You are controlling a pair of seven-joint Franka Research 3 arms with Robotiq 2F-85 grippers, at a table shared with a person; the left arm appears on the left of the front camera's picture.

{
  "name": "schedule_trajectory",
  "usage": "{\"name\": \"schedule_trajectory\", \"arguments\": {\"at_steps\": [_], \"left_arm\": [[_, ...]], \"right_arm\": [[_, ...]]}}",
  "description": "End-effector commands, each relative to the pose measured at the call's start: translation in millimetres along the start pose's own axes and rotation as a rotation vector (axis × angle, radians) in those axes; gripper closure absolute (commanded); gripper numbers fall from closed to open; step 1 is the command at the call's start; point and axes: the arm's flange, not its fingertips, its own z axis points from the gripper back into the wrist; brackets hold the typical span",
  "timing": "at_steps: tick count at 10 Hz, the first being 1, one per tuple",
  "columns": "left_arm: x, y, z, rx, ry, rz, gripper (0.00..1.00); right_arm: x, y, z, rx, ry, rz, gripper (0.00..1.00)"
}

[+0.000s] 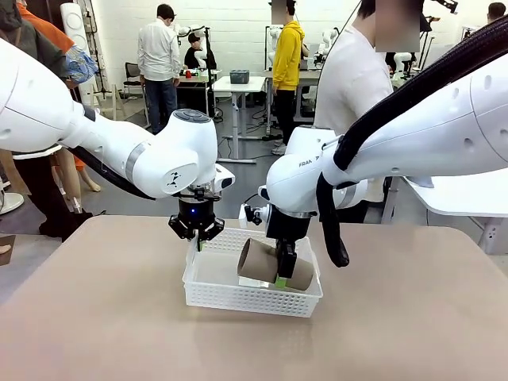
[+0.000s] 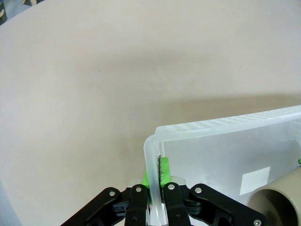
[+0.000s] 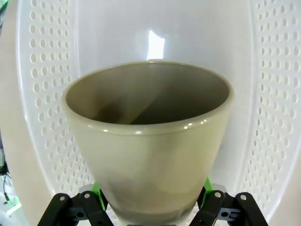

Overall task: Clean and organize the cups into the basket.
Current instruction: Pick up the Organizing basket and move it to the center of the table, then pick up the Reusable plastic cup from the right side of the table and place it inside the Organizing basket.

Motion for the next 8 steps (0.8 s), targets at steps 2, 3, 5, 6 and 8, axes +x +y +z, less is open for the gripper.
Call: {"name": "schedule_trajectory", "arguments": {"at_steps": [2,3,5,6,8], "left_arm": [[1,0,0,0.0,0.0,0.001,1.0],[1,0,0,0.0,0.0,0.001,1.0],[1,0,0,0.0,0.0,0.001,1.0],[1,0,0,0.0,0.0,0.001,1.0],[1,0,0,0.0,0.0,0.001,1.0]], "right_arm": [[0,-1,4,0.021,0.021,-0.021,0.0],[1,-1,6,0.021,0.016,-0.021,0.0],[0,2,15,0.016,-0.008,-0.018,0.0],[-4,7,32,-0.008,-0.047,-0.011,0.0],[-26,29,95,-0.102,-0.19,0.005,0.0]]}}
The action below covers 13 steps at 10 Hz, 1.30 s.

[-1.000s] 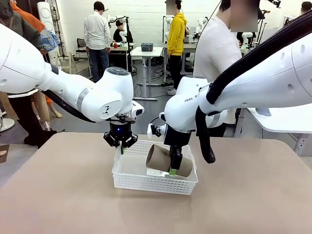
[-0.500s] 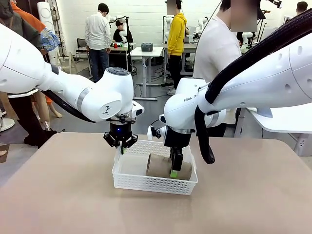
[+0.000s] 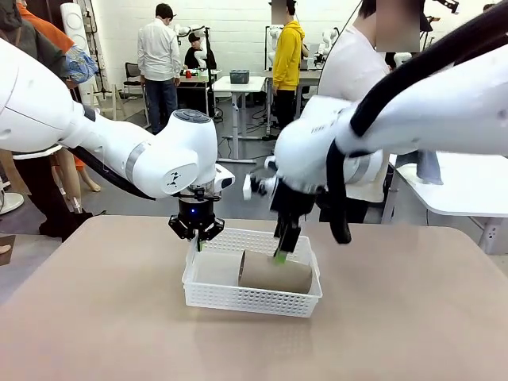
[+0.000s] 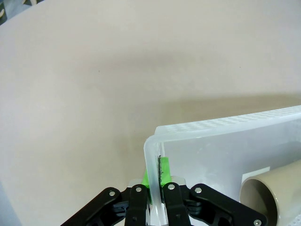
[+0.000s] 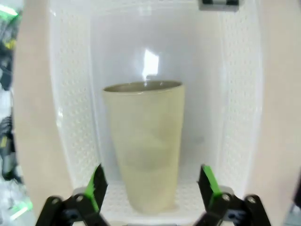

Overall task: Clean and organize the cups into the basket.
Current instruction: Pick up the Organizing basket and move it to the center of the table, then pick up the Reusable plastic cup from the right side of the table and place it inside the Organizing basket.

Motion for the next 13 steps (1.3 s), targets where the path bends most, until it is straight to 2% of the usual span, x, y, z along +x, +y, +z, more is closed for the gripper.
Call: {"name": "schedule_trajectory", "arguments": {"at_steps": [1,2,3,4,7,8,9,13], "left_arm": [[1,0,0,-0.001,-0.001,0.001,1.0],[1,0,0,-0.001,-0.001,0.001,1.0],[1,0,0,-0.001,-0.001,0.001,1.0],[1,0,0,-0.001,-0.001,0.001,1.0],[1,0,0,-0.001,-0.001,0.001,1.0],[1,0,0,-0.001,-0.001,0.001,1.0],[1,0,0,-0.001,-0.001,0.001,1.0],[1,0,0,-0.001,-0.001,0.001,1.0]], "right_arm": [[-40,31,65,-0.075,-0.18,0.026,0.0],[-69,43,101,-0.111,-0.286,0.029,0.0],[-96,50,122,-0.107,-0.367,0.033,0.0],[-137,57,144,-0.083,-0.473,0.049,0.0],[-253,66,169,-0.023,-0.738,0.068,0.0],[-287,68,171,-0.044,-0.809,0.044,0.0],[-320,70,169,-0.049,-0.868,0.024,0.0],[-417,75,152,-0.142,-0.964,-0.061,0.0]]}}
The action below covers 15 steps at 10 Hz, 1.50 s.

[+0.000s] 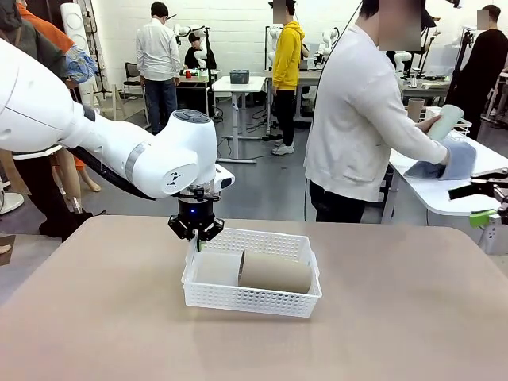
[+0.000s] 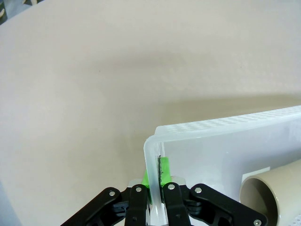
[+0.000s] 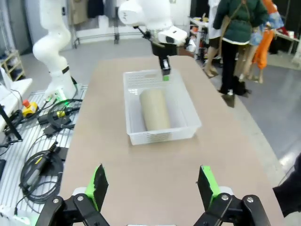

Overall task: Clean and organize the cups into the basket.
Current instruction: Pick up the Organizing basket and move it to the center of the table, then pick up the Reusable plastic cup from the right side of the table and place it inside the Organizing basket.

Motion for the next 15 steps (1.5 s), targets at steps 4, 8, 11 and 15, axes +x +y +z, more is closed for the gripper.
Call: {"name": "schedule_trajectory", "arguments": {"at_steps": [4,8,11,15], "left_arm": [[0,-1,1,-0.002,-0.001,0.0,1.0],[0,-1,1,-0.002,-0.001,0.0,1.0],[0,-1,1,-0.002,-0.001,0.0,1.0],[0,-1,1,-0.002,-0.001,0.0,1.0]], "right_arm": [[-76,-22,45,0.031,-0.12,0.025,0.0],[-94,-22,49,0.012,-0.118,-0.016,0.0],[-94,-22,49,0.012,-0.118,-0.016,0.0],[-94,-22,49,0.012,-0.118,-0.016,0.0]]}}
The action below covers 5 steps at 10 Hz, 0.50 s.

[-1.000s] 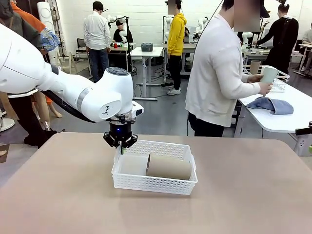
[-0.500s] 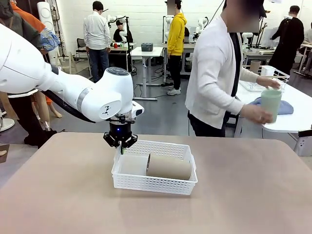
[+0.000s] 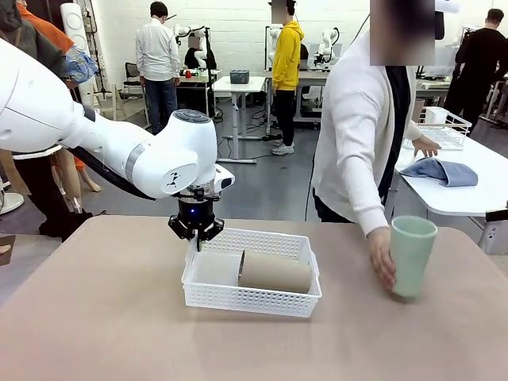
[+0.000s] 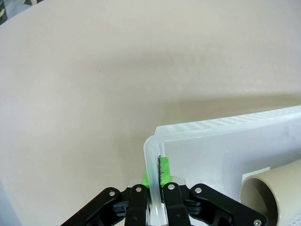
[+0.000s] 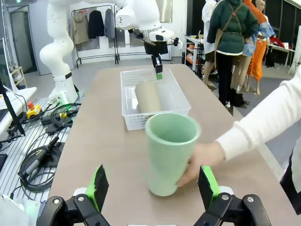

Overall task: Clean and organize the cups into the basket.
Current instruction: Pick up the Reusable plastic cup from the right side of the table and stack it inside the Organizing basket in the center of the table.

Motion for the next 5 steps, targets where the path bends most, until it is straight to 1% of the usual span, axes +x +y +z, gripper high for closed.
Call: {"name": "schedule_trajectory", "arguments": {"at_steps": [1,5], "left_arm": [[0.3,-0.6,1.0,-0.002,-0.001,0.0,1.0],[0.3,-0.6,1.0,-0.002,-0.001,0.0,1.0]], "right_arm": [[-0.3,4.1,-3.5,-0.008,0.006,-0.001,0.0],[-0.3,4.1,-3.5,-0.008,0.006,-0.001,0.0]]}}
